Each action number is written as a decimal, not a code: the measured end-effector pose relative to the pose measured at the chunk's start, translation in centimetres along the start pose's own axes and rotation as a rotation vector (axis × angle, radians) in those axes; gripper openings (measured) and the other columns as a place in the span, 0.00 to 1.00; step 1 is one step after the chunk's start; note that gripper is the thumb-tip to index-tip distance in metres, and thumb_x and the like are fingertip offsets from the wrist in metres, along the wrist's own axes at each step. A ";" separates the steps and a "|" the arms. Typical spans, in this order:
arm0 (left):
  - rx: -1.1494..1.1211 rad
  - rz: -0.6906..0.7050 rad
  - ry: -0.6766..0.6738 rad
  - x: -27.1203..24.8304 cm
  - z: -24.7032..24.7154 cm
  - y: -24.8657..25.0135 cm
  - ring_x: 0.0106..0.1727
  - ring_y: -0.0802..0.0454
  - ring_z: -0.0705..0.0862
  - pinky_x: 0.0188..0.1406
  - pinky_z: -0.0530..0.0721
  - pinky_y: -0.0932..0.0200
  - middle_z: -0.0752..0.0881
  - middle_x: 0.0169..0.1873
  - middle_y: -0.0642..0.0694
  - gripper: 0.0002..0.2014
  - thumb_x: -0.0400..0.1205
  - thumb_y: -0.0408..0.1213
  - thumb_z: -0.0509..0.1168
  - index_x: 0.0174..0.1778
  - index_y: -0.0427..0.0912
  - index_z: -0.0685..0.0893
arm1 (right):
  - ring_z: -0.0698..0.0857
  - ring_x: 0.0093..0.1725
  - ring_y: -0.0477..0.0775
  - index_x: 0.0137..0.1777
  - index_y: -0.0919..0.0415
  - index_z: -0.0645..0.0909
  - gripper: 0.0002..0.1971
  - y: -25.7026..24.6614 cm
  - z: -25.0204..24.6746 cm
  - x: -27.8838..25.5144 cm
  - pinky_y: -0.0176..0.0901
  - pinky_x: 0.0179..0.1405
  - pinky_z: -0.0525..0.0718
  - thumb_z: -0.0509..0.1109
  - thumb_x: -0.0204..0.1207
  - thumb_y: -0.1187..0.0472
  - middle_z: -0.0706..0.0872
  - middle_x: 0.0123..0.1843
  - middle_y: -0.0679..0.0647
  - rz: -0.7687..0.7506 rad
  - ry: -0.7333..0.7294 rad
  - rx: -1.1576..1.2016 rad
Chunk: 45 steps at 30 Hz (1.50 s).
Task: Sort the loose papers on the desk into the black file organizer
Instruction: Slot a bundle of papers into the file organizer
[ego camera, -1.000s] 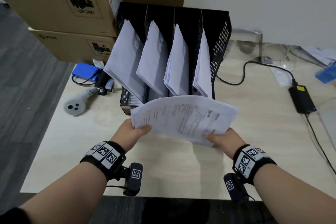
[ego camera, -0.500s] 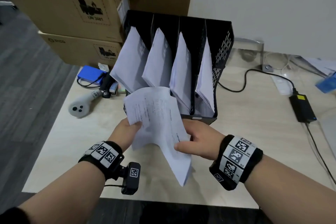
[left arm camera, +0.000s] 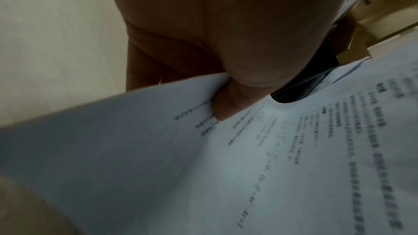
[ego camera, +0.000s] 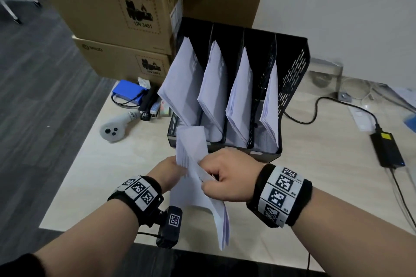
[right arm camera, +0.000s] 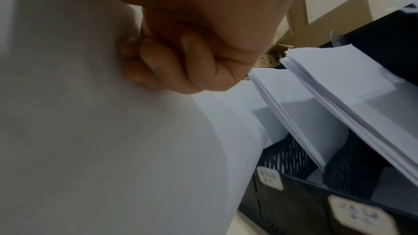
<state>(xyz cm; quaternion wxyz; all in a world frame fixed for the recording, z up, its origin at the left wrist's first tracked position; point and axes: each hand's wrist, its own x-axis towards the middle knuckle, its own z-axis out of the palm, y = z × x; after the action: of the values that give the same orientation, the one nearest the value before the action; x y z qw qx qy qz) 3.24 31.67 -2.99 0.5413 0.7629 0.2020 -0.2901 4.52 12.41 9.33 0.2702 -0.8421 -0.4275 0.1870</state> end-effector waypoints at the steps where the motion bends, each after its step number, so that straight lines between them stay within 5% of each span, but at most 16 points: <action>1: 0.003 0.019 -0.005 -0.1 0.0 0.3 0.44 0.43 0.87 0.43 0.84 0.54 0.91 0.42 0.43 0.06 0.69 0.38 0.69 0.40 0.48 0.87 | 0.74 0.29 0.59 0.27 0.54 0.65 0.12 -0.2 -0.1 0.3 0.55 0.28 0.78 0.63 0.66 0.53 0.72 0.26 0.53 0.019 0.006 0.013; 6: 0.077 0.110 -0.014 -0.1 0.0 2.7 0.32 0.49 0.87 0.22 0.83 0.60 0.89 0.36 0.45 0.09 0.76 0.34 0.63 0.48 0.50 0.84 | 0.66 0.24 0.49 0.24 0.51 0.60 0.17 -0.7 -1.0 1.5 0.44 0.25 0.66 0.64 0.68 0.56 0.64 0.21 0.50 0.156 0.150 0.128; 9: 0.118 0.130 0.012 -0.1 -0.1 4.3 0.33 0.44 0.87 0.20 0.82 0.58 0.90 0.40 0.43 0.11 0.77 0.42 0.62 0.54 0.53 0.83 | 0.63 0.23 0.46 0.22 0.51 0.59 0.18 -0.8 -1.8 1.9 0.42 0.25 0.63 0.64 0.67 0.56 0.62 0.21 0.47 0.261 0.277 0.215; 12: 0.161 0.204 0.070 -0.3 -0.3 6.2 0.30 0.51 0.79 0.21 0.72 0.62 0.85 0.38 0.49 0.11 0.81 0.44 0.62 0.59 0.52 0.81 | 0.63 0.24 0.47 0.23 0.55 0.60 0.16 -0.4 -2.6 2.3 0.44 0.25 0.64 0.63 0.67 0.54 0.64 0.22 0.48 0.377 0.402 0.220; 19: 0.320 0.354 0.141 0.2 -0.2 8.9 0.37 0.53 0.85 0.30 0.77 0.60 0.87 0.43 0.53 0.08 0.84 0.43 0.63 0.57 0.48 0.83 | 0.66 0.24 0.50 0.26 0.56 0.60 0.18 0.2 -5.1 3.2 0.46 0.26 0.68 0.63 0.73 0.55 0.66 0.22 0.49 0.559 0.578 0.212; 22: 0.336 0.381 0.105 1.0 0.1 10.0 0.49 0.49 0.86 0.48 0.83 0.56 0.90 0.52 0.51 0.13 0.84 0.40 0.61 0.64 0.50 0.83 | 0.64 0.21 0.46 0.27 0.55 0.59 0.19 0.8 -6.7 3.9 0.41 0.24 0.65 0.63 0.75 0.56 0.63 0.19 0.43 0.628 0.620 0.209; 25: 0.358 0.382 0.061 2.4 0.3 10.7 0.61 0.44 0.85 0.65 0.84 0.44 0.86 0.64 0.50 0.24 0.85 0.41 0.59 0.78 0.56 0.70 | 0.65 0.22 0.50 0.26 0.54 0.60 0.19 1.1 -8.5 4.7 0.42 0.25 0.64 0.63 0.76 0.57 0.66 0.21 0.48 0.668 0.692 0.231; 28: 0.575 0.400 0.098 3.6 0.5 11.6 0.71 0.48 0.79 0.75 0.77 0.47 0.76 0.77 0.48 0.31 0.88 0.39 0.58 0.87 0.51 0.55 | 0.63 0.25 0.52 0.27 0.54 0.58 0.19 1.5 -10.1 5.5 0.46 0.27 0.63 0.62 0.75 0.58 0.64 0.26 0.53 0.696 0.733 0.235; 31: 0.725 0.396 0.120 2.6 0.6 13.2 0.76 0.42 0.76 0.75 0.77 0.44 0.64 0.83 0.47 0.38 0.86 0.29 0.59 0.89 0.45 0.47 | 0.65 0.27 0.56 0.26 0.53 0.58 0.18 2.0 -11.2 6.5 0.50 0.30 0.65 0.61 0.73 0.57 0.65 0.27 0.55 0.718 0.752 0.213; 34: 0.829 0.389 0.180 1.7 0.7 14.0 0.67 0.35 0.81 0.66 0.82 0.40 0.71 0.77 0.40 0.37 0.84 0.24 0.59 0.86 0.46 0.51 | 0.68 0.28 0.57 0.27 0.55 0.60 0.15 2.7 -11.8 7.1 0.51 0.30 0.67 0.60 0.73 0.57 0.69 0.29 0.58 0.741 0.762 0.168; 39: 1.101 0.512 0.269 4.1 0.7 13.2 0.78 0.37 0.66 0.70 0.77 0.40 0.42 0.87 0.41 0.45 0.79 0.45 0.70 0.87 0.50 0.50 | 0.73 0.29 0.55 0.29 0.57 0.63 0.15 3.8 -12.6 7.8 0.46 0.30 0.70 0.58 0.76 0.57 0.76 0.30 0.58 0.742 0.730 0.059; 42: 1.230 0.535 0.282 4.5 0.6 12.8 0.80 0.38 0.62 0.73 0.67 0.39 0.55 0.87 0.41 0.37 0.77 0.60 0.67 0.81 0.48 0.67 | 0.74 0.30 0.56 0.30 0.57 0.63 0.14 4.3 -13.1 8.4 0.46 0.31 0.71 0.59 0.75 0.56 0.76 0.31 0.57 0.766 0.711 0.025; 45: 1.266 0.544 0.252 4.6 0.6 12.8 0.74 0.40 0.68 0.68 0.65 0.39 0.75 0.75 0.42 0.28 0.79 0.62 0.60 0.69 0.48 0.77 | 0.78 0.30 0.65 0.29 0.56 0.64 0.14 4.8 -13.5 9.1 0.46 0.30 0.70 0.60 0.73 0.55 0.73 0.29 0.55 0.797 0.667 -0.001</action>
<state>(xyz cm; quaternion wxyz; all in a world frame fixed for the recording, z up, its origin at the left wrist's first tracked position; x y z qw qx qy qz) 14.54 26.82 2.85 0.0189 0.9828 -0.1428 -0.1154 19.99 13.53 16.19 0.2993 -0.9535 0.0359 -0.0034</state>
